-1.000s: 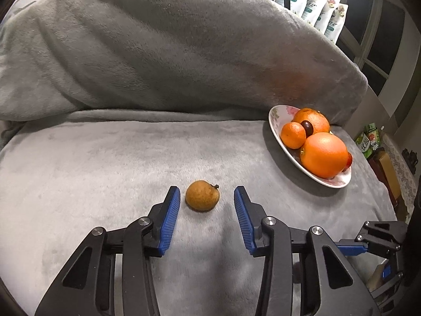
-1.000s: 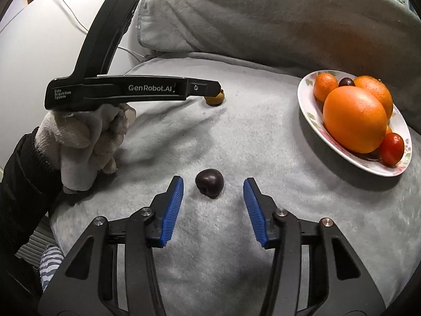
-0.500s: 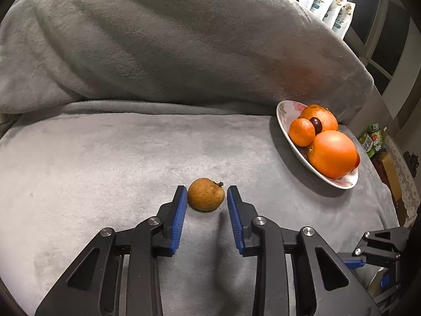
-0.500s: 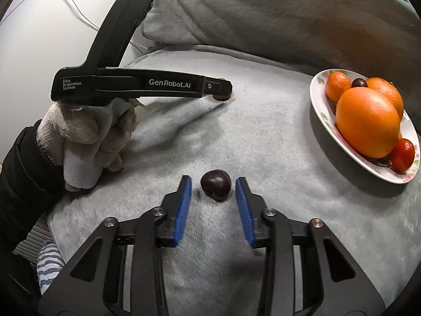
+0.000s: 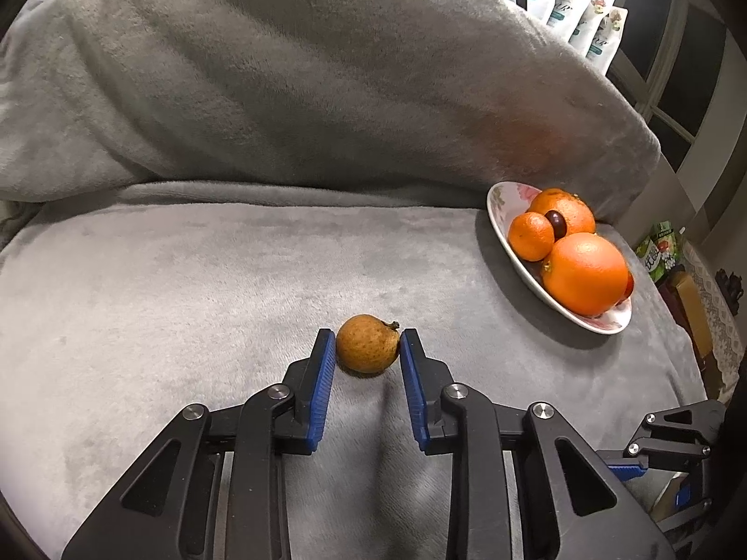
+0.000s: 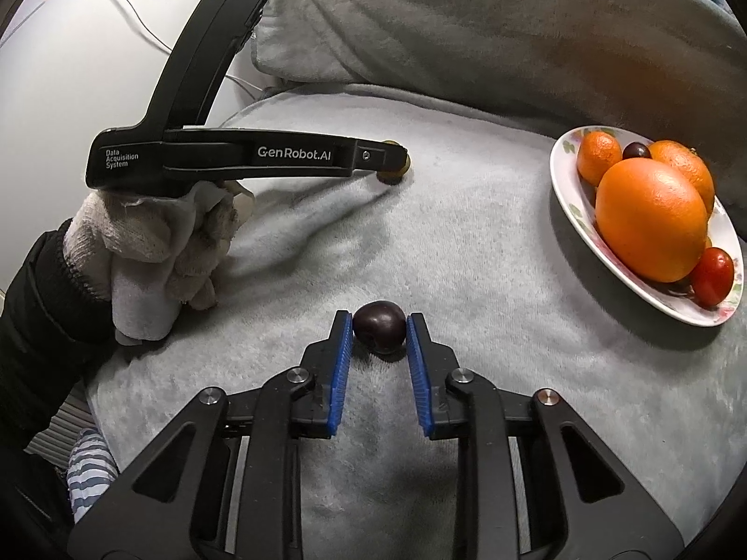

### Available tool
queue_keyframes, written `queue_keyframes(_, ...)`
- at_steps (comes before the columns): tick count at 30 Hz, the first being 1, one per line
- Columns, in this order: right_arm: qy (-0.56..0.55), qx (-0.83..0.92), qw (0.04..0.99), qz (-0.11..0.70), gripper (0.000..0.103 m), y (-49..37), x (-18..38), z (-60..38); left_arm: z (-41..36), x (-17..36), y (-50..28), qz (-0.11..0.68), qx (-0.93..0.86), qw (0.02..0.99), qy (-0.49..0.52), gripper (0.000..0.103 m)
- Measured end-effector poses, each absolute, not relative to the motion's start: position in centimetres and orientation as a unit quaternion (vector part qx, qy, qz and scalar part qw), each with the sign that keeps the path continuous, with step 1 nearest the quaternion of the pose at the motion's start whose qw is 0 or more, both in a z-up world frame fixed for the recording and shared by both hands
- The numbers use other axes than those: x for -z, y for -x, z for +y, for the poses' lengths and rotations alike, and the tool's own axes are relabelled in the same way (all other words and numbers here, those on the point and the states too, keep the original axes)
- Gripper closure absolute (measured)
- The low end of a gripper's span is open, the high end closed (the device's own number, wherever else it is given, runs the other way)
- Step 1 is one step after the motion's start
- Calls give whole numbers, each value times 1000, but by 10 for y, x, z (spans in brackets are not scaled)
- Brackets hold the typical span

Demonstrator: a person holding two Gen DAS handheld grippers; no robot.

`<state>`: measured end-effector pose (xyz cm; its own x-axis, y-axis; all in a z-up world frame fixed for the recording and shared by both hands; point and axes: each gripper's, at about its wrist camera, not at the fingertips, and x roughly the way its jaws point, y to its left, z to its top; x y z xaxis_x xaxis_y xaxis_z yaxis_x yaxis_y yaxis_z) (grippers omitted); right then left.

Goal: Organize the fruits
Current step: 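Lift the plum and longan and carry both tools over the plate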

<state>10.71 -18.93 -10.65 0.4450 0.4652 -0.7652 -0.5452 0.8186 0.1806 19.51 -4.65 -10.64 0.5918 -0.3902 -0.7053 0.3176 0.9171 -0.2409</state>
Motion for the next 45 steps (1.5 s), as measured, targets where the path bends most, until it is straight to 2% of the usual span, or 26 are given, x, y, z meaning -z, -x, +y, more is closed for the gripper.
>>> queue_keyframes(13,28,-281,869,406,78,-97,83,-213,-48,77,-170,368,222,902,41,76)
queue_keyframes(25,11,-253,888,385,78,-97,66,-242,-79,54,-160,346,247,905,25,76)
queue_keyframes(45,-11,-207,911,357,78,-113,46,-294,-125,44,-185,347,277,896,9,76)
